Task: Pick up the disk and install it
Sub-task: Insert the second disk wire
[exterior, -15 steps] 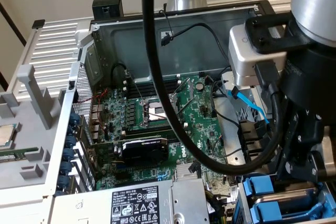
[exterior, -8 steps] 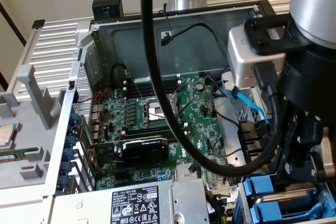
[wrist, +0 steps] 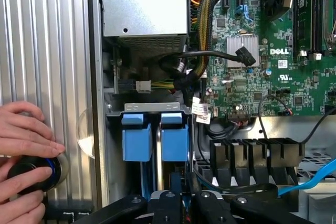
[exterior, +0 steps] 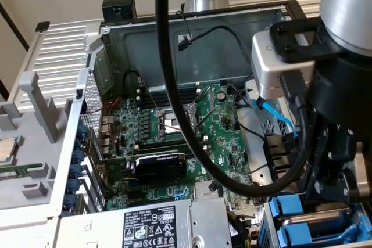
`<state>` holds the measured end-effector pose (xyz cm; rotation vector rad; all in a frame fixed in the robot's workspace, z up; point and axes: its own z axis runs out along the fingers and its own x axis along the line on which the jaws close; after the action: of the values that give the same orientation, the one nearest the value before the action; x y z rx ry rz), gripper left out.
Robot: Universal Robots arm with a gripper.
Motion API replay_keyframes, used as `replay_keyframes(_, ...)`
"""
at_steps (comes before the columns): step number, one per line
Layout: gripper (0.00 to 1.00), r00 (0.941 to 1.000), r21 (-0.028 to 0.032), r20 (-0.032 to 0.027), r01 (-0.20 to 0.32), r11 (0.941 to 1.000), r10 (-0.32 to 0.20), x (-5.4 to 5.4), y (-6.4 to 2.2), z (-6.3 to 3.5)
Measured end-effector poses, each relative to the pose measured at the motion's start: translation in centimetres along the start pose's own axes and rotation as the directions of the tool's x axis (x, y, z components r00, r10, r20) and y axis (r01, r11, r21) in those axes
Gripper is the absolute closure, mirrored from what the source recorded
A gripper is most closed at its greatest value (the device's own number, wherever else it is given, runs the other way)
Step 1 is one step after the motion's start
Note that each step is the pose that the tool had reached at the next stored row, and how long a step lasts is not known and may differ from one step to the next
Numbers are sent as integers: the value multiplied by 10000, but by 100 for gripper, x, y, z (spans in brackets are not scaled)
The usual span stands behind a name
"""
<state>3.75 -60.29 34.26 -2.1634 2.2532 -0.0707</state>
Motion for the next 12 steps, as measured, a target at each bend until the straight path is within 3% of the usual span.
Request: replay_keyframes(12, 84, 10000, 24, 1, 0, 10000, 0, -2, 14, 22)
